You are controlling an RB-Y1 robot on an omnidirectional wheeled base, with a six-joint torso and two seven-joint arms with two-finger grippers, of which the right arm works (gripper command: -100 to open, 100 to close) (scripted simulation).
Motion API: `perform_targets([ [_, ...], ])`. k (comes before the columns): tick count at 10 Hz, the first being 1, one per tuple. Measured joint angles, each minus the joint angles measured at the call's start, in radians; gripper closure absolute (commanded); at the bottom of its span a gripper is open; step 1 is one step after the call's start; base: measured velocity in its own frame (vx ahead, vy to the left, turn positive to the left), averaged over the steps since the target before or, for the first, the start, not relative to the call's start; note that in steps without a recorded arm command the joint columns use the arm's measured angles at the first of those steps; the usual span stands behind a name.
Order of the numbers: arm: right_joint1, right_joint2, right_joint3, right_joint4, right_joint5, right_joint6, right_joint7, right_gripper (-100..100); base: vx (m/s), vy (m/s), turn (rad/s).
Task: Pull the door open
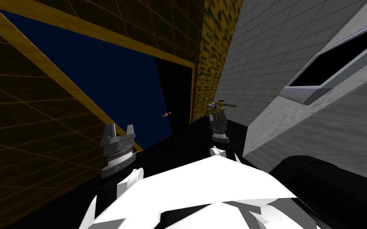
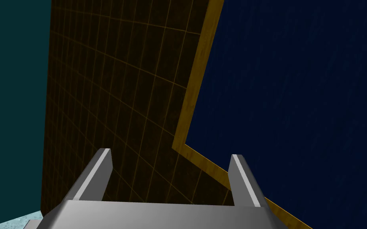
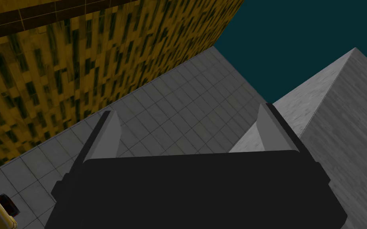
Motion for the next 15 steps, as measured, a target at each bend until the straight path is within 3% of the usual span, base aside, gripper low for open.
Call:
perform_targets([
  [15, -0.086, -0.108, -0.009, 0.337, -0.022, -0.058, -0.050, -100, 0.098, 0.025, 0.087],
])
